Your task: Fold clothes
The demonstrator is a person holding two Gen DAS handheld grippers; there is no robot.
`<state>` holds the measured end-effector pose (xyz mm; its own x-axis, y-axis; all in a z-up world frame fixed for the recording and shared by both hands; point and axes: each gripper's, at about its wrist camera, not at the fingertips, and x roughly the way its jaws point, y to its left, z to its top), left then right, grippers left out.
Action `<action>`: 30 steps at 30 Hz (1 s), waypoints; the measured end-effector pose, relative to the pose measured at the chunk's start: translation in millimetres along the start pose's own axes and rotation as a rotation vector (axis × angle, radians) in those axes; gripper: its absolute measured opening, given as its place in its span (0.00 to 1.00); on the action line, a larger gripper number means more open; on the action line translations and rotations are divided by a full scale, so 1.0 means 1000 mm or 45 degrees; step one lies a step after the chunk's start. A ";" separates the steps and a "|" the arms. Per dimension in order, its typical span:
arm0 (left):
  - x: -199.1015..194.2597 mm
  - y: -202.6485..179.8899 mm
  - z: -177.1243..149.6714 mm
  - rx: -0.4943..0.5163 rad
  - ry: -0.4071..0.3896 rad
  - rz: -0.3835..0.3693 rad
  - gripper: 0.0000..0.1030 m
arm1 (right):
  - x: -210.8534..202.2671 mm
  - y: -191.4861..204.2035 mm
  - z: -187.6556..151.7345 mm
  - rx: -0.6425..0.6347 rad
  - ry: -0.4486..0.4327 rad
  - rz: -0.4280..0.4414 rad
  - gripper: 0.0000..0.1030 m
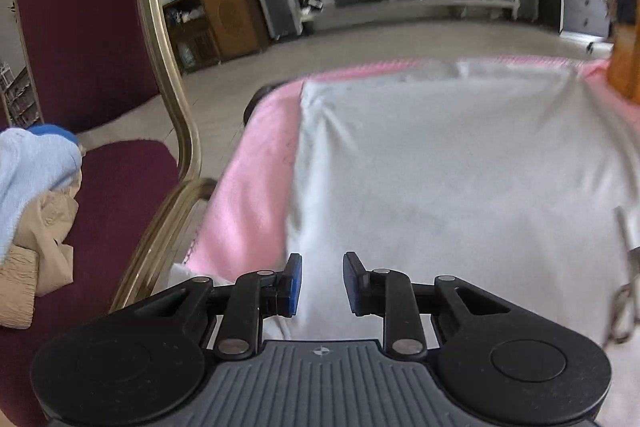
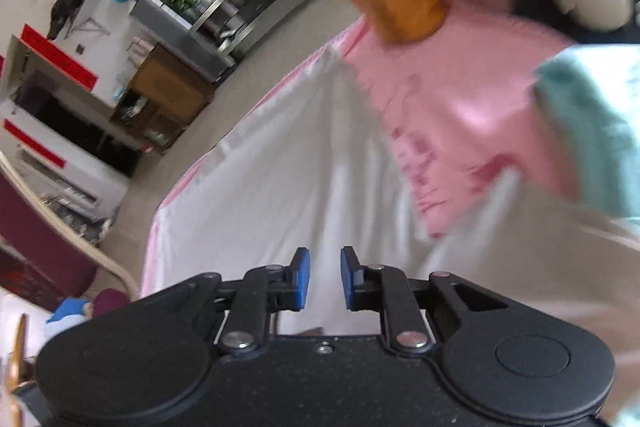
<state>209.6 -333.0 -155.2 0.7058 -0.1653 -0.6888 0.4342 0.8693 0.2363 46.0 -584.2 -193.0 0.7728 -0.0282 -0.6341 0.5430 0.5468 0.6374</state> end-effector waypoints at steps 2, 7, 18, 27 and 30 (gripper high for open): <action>0.012 0.004 -0.001 -0.034 0.064 0.021 0.24 | 0.019 0.005 0.001 -0.002 0.029 0.041 0.18; 0.016 0.014 -0.003 -0.084 0.121 0.054 0.27 | 0.058 0.006 0.000 0.040 0.094 0.119 0.18; 0.016 0.018 -0.004 -0.120 0.144 0.044 0.30 | 0.000 -0.077 0.023 0.411 -0.231 -0.197 0.00; -0.049 0.032 -0.010 -0.207 0.049 -0.059 0.26 | -0.087 -0.021 -0.010 0.264 -0.177 -0.118 0.13; -0.088 0.038 -0.021 -0.214 -0.042 -0.090 0.26 | -0.118 -0.017 -0.033 0.224 -0.163 -0.025 0.18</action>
<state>152.9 -275.6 -100.0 0.6961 -0.2420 -0.6760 0.3857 0.9201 0.0678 -65.5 -562.6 -143.1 0.7907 -0.1500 -0.5935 0.5988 0.3911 0.6989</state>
